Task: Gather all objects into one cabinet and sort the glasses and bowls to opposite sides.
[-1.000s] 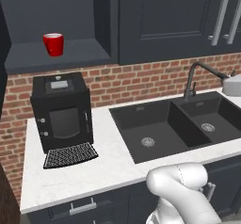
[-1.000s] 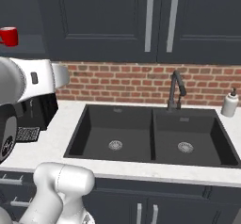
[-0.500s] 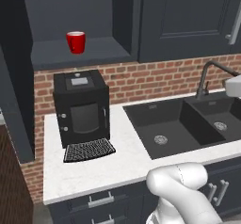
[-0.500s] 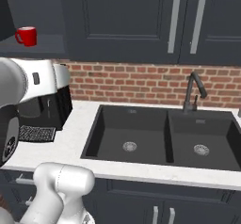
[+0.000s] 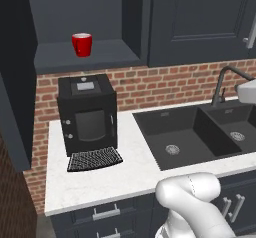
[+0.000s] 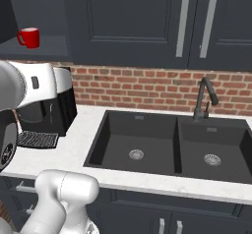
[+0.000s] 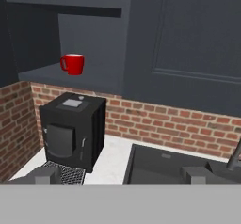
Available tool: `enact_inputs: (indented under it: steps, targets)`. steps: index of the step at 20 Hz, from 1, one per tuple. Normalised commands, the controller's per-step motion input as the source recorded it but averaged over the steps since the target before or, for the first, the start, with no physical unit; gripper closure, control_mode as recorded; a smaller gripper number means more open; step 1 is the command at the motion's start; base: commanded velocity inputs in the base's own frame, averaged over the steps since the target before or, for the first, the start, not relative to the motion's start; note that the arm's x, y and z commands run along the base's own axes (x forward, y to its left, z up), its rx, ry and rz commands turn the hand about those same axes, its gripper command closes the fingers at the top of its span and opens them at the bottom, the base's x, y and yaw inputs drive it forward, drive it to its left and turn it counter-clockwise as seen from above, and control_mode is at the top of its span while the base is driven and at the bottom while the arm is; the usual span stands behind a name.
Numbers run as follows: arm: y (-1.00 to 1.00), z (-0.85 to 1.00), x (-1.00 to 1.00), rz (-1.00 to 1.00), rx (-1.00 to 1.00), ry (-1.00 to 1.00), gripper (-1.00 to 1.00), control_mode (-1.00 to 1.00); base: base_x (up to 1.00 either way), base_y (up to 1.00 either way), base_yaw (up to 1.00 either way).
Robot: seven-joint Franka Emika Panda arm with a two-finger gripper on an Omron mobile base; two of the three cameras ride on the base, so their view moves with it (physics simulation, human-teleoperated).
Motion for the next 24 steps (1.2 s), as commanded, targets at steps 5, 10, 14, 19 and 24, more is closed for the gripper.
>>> enact_inputs:
  steps: [5,10,14,19,24]
  targets:
    - [0.0,0.0,0.0,0.0,0.0,0.0,-1.0,1.0,0.1,0.02,0.0]
    - [0.0,0.0,0.0,0.0,0.0,0.0,-1.0,1.0,0.0,0.0,0.0]
    - [0.0,0.0,0.0,0.0,0.0,0.0,-1.0,1.0,0.0,0.0,0.0]
    - [0.0,0.0,0.0,0.0,0.0,0.0,-1.0,-1.0,0.0,0.0,0.0]
    - [0.0,0.0,0.0,0.0,0.0,0.0,-1.0,-1.0,0.0,0.0,0.0]
